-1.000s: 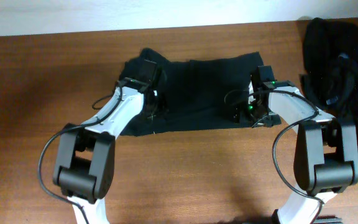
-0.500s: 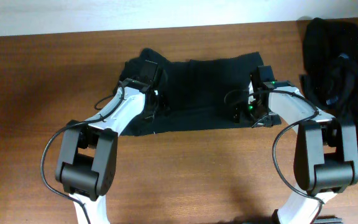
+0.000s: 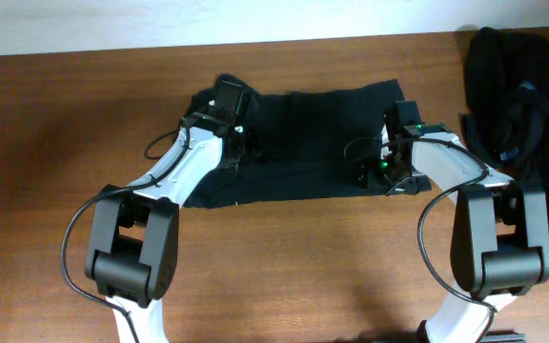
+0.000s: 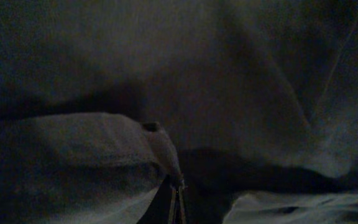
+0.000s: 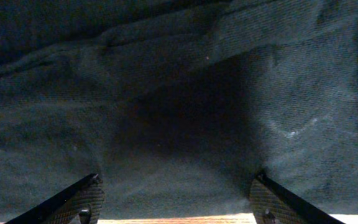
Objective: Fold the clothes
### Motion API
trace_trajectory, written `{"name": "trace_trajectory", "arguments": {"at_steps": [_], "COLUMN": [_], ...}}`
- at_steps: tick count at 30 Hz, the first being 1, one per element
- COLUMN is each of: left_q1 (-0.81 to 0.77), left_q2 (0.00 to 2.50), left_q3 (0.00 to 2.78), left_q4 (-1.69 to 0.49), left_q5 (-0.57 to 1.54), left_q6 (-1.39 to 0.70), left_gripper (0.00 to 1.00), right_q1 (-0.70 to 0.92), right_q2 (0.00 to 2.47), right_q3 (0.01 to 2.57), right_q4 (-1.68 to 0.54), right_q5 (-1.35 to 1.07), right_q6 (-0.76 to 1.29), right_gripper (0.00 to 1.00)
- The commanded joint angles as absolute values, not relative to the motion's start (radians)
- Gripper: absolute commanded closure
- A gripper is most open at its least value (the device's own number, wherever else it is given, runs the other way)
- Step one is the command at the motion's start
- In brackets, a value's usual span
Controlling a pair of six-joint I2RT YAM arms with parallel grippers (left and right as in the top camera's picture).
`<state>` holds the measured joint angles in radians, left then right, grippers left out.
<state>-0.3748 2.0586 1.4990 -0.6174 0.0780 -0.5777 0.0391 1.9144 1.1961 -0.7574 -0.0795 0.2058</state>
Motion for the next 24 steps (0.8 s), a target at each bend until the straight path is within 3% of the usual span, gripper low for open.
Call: {"name": "trace_trajectory", "arguments": {"at_steps": [1, 7, 12, 19, 24], "left_q1": [-0.377, -0.377, -0.377, -0.376, -0.364], "left_q2": [2.066, 2.066, 2.066, 2.063, 2.017], "left_q3": [1.521, 1.521, 1.521, 1.528, 1.649], "left_q4": [-0.598, -0.540, -0.507, -0.418, -0.584], "left_q5": [0.035, 0.019, 0.018, -0.001, -0.031], "left_q6": [-0.545, -0.533, -0.515, -0.403, -0.295], "left_gripper": [0.96, 0.94, 0.87, 0.57, 0.54], "right_q1": [0.032, 0.032, 0.032, 0.032, 0.032], "right_q2": [1.938, 1.938, 1.938, 1.938, 1.938], "right_q3": [1.167, 1.167, 1.167, 1.167, 1.167], "right_q4": [-0.770, -0.770, -0.770, -0.770, -0.770], "right_q5": [-0.071, -0.071, -0.071, -0.071, -0.070], "right_q6": [0.207, 0.207, 0.207, 0.207, 0.207], "right_gripper": [0.20, 0.20, 0.20, 0.20, 0.04]}}
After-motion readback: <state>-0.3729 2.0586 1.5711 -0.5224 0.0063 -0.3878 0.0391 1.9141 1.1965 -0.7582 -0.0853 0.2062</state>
